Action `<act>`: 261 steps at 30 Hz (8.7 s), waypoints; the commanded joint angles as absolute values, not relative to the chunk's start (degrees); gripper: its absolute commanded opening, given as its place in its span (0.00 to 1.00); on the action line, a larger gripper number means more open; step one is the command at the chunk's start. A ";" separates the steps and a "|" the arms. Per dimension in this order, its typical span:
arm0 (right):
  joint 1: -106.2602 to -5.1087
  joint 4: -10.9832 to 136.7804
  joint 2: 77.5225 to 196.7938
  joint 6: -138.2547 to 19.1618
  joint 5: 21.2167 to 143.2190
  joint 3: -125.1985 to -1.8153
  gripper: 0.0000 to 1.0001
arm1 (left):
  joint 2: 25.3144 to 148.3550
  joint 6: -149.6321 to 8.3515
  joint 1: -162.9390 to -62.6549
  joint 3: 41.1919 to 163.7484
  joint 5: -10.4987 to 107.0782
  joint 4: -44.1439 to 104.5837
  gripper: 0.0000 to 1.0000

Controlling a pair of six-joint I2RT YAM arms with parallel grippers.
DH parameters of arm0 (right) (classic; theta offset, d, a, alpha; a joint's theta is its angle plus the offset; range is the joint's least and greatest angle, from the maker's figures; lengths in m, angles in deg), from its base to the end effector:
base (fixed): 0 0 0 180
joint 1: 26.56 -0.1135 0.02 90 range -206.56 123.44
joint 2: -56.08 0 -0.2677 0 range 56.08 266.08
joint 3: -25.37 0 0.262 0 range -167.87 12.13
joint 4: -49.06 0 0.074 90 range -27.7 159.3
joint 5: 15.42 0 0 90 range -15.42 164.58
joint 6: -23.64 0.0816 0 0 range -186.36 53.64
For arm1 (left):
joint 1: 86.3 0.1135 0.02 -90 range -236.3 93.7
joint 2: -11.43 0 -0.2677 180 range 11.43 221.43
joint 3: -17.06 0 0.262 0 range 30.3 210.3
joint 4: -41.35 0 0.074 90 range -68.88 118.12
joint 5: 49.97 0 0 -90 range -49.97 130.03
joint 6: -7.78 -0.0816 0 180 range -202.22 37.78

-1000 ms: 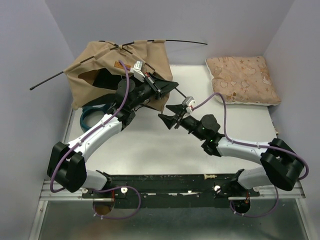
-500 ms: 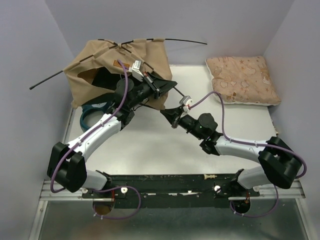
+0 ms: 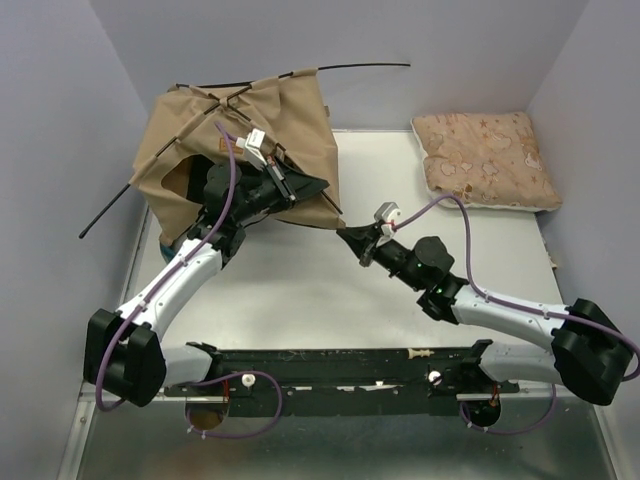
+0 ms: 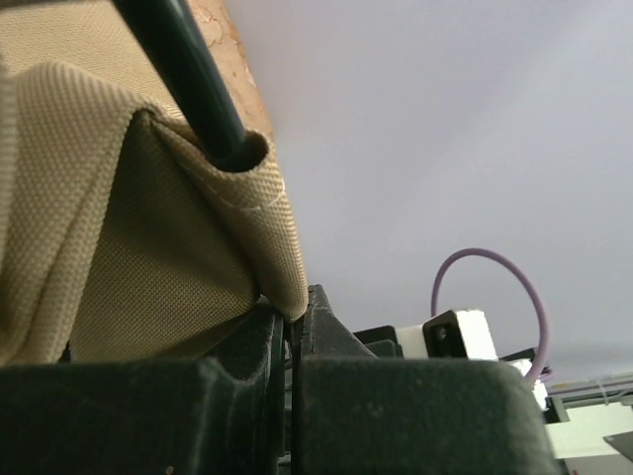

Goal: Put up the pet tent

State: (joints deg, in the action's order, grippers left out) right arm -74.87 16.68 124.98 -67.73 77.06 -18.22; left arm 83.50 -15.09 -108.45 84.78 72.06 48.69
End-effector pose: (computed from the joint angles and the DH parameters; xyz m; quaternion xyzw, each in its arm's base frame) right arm 0.2068 0.2374 0.2704 -0.2928 0.5939 0.3115 0.6815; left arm 0.3003 -0.1690 0.3558 -0.0682 0.6879 -0.6250 0.3626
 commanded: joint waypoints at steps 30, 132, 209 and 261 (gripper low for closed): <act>-75.07 26.88 122.08 -78.14 83.72 -19.43 0.01 | 80.77 -27.55 -110.73 80.93 66.84 42.88 0.00; -72.61 44.64 128.32 -58.28 91.63 -31.99 0.21 | 82.18 -43.55 -128.57 79.52 50.84 24.95 0.00; -5.81 117.76 129.37 -152.05 120.98 -44.56 0.01 | 117.59 -171.77 -76.89 119.24 82.49 -26.03 0.78; -28.73 114.25 138.95 -131.49 123.63 -58.62 0.74 | 112.15 -173.71 -86.12 109.75 82.04 -14.60 0.00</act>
State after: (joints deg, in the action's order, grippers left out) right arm -22.90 120.76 137.44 -138.22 126.43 -59.49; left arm 114.89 -173.02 -85.78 110.22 77.83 -14.21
